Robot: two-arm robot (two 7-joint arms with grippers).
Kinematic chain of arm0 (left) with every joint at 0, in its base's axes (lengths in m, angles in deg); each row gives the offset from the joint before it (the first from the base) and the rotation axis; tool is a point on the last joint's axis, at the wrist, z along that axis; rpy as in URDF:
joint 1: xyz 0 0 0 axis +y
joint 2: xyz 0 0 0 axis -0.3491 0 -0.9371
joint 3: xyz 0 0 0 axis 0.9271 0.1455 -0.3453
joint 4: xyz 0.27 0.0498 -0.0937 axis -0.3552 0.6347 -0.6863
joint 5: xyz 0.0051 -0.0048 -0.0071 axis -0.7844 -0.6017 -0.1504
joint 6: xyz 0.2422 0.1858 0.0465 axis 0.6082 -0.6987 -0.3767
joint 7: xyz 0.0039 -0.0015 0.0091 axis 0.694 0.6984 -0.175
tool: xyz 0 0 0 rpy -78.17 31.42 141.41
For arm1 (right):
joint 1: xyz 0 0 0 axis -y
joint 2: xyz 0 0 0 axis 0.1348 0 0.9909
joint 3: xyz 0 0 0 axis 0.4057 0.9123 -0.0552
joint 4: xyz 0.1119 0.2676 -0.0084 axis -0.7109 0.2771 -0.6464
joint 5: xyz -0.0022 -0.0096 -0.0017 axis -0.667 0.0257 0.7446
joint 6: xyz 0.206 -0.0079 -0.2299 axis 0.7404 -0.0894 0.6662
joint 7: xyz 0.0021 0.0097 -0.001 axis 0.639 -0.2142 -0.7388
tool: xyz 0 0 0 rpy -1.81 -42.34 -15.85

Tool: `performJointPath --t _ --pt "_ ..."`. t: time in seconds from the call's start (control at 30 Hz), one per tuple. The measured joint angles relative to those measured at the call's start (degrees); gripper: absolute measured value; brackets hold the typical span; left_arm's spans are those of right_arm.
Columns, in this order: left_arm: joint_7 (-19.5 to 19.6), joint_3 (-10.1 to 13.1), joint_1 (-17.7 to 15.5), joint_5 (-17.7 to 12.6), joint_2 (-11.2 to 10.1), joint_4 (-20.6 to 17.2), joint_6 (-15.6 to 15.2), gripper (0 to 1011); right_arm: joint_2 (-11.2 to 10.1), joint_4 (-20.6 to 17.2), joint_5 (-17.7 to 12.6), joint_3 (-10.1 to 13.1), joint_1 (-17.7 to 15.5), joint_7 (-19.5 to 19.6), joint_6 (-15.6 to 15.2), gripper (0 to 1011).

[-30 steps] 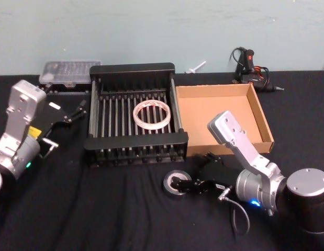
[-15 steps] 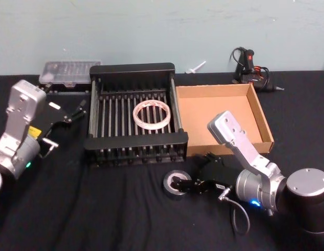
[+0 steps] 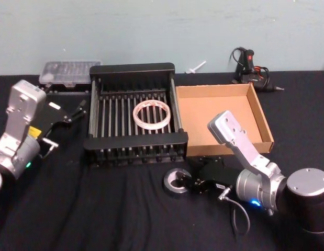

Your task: Pick up the white tape and place it into the black box , Pick up the silver tape and place it into the brown box.

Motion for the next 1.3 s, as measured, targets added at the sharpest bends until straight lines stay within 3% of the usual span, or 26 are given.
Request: performJointPath --t 0.13,0.17,0.5,0.87,1.3 --pt "0.0 0.0 0.0 0.0 0.0 0.0 0.0 1001 0.0 -0.03 -0.02 0.0 0.0 0.0 0.0 503" --pt "0.0 0.0 0.0 0.0 0.0 0.0 0.0 1001 0.0 -0.04 -0.03 0.0 0.0 0.0 -0.01 431" --pt "0.0 0.0 0.0 0.0 0.0 0.0 0.0 1001 0.0 -0.04 -0.05 0.0 0.0 0.0 0.0 156" --pt "0.0 0.0 0.0 0.0 0.0 0.0 0.0 1001 0.0 -0.04 -0.06 0.0 0.0 -0.01 0.06 156" --pt "0.0 0.0 0.0 0.0 0.0 0.0 0.0 1001 -2.07 -2.1 -2.56 2.51 -2.4 -1.27 4.84 156"
